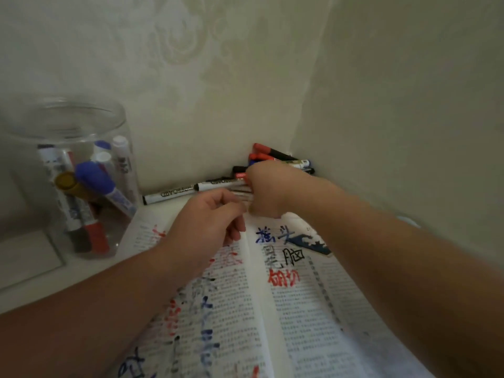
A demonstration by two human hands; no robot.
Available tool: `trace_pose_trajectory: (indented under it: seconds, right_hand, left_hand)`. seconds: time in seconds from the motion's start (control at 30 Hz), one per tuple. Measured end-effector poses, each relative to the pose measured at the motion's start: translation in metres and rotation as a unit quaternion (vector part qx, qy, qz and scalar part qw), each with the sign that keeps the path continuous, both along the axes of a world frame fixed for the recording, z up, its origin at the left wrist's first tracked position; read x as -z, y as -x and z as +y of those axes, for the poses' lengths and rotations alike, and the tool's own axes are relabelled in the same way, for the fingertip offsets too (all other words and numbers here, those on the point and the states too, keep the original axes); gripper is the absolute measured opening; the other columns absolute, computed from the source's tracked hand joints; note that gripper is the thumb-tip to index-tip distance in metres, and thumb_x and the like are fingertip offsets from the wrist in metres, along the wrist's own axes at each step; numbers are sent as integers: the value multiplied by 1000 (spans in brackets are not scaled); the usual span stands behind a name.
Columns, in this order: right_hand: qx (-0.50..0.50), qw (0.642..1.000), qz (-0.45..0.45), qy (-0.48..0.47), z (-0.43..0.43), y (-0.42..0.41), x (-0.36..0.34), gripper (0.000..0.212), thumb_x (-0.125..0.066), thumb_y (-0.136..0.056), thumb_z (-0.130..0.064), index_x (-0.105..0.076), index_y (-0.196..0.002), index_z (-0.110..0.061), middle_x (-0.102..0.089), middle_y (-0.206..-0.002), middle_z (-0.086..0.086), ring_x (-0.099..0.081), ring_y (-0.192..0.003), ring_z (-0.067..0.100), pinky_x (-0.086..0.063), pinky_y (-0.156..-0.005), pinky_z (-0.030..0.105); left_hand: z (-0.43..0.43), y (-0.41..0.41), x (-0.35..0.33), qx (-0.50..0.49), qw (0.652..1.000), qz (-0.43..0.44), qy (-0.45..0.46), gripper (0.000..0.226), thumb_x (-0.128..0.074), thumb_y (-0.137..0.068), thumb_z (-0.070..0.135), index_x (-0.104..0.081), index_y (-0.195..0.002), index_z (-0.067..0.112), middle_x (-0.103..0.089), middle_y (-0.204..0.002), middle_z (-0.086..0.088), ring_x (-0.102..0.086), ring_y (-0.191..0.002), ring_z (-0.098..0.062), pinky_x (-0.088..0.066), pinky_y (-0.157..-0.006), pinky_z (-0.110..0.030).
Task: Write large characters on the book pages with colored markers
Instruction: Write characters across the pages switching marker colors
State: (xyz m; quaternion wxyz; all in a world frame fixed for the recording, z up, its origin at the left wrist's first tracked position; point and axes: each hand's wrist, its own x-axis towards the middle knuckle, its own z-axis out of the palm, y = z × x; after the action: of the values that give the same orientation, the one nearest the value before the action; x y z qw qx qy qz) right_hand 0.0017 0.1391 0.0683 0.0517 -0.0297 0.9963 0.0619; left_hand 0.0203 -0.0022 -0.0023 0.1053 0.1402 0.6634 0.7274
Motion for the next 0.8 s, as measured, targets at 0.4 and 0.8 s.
trace_pose_trajectory:
  seconds: [0.4,0.8]
  right_hand:
    - [76,753,-41,652,67,-108,18,23,-79,-81,-4,-65,-93,10,-73,-84,22,-72,-77,31,-63,-70,38]
    - [-27,711,99,696,57,-112,53,7,-75,-88,-2,-68,-87,-4,-70,-69,10,-65,-55,18,-46,-49,18]
  left_hand:
    - [-2,-22,-1,114,933,246,237,41,-62,-68,74,-63,-98,44,-68,-96,19,-65,-87,-5,-52,-70,-20]
    - [4,-30,-3,138,880,371,262,20,-45,-101,48,-49,-120,53,-58,-115,30,-58,-108,4,-44,-85,-9]
